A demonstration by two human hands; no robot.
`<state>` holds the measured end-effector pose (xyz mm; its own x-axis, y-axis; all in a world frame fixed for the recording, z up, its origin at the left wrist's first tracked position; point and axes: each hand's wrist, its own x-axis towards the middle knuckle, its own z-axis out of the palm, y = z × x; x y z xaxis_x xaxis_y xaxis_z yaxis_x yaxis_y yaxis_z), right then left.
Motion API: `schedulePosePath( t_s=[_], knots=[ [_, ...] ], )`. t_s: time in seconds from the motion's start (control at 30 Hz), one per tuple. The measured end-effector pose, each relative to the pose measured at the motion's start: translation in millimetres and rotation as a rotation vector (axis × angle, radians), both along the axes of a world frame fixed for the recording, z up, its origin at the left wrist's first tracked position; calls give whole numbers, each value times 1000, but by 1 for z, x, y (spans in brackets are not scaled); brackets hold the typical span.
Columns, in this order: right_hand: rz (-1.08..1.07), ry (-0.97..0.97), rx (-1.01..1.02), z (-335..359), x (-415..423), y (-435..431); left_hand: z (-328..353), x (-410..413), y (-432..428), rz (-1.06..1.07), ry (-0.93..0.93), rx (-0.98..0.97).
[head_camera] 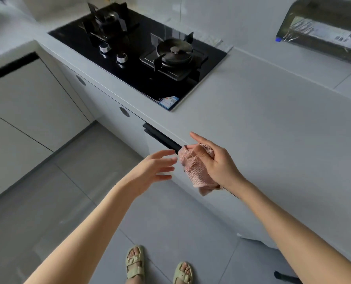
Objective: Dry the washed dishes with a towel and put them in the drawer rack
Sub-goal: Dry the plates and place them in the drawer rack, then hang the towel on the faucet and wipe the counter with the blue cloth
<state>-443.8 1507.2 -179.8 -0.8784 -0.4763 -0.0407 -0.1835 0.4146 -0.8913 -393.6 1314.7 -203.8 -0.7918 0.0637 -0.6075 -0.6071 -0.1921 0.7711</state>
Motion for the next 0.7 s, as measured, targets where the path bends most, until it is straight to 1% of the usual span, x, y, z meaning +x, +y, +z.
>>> schedulePosePath(
  t_s=[0.07, 0.1, 0.17, 0.2, 0.27, 0.37, 0.4, 0.5, 0.53, 0.63, 0.7],
  knots=[
    [106, -120, -134, 16, -2, -38, 17, 11, -26, -49, 97, -25],
    [159, -147, -161, 25, -1, -58, 23, 17, -42, -28, 132, -15],
    [252, -192, -176, 42, 0, -102, 38, 30, -76, 96, 174, 2],
    [291, -207, -163, 49, 1, -124, 45, 37, -95, 174, 192, -20],
    [356, -168, -96, 61, 2, -173, 59, 54, -138, 313, 215, -128],
    [396, 6, 46, 79, 1, -252, 81, 81, -216, 463, 237, -290],
    [390, 26, 43, 87, 1, -280, 89, 92, -245, 509, 241, -351],
    [421, 33, -49, 113, 9, -365, 110, 126, -332, 624, 231, -609],
    [445, 53, -61, 119, 12, -394, 118, 138, -360, 659, 228, -651],
    [479, 97, -106, 134, 22, -483, 137, 169, -436, 743, 225, -693],
    [466, 94, -142, 142, 27, -540, 148, 189, -482, 760, 211, -799]
  ],
)
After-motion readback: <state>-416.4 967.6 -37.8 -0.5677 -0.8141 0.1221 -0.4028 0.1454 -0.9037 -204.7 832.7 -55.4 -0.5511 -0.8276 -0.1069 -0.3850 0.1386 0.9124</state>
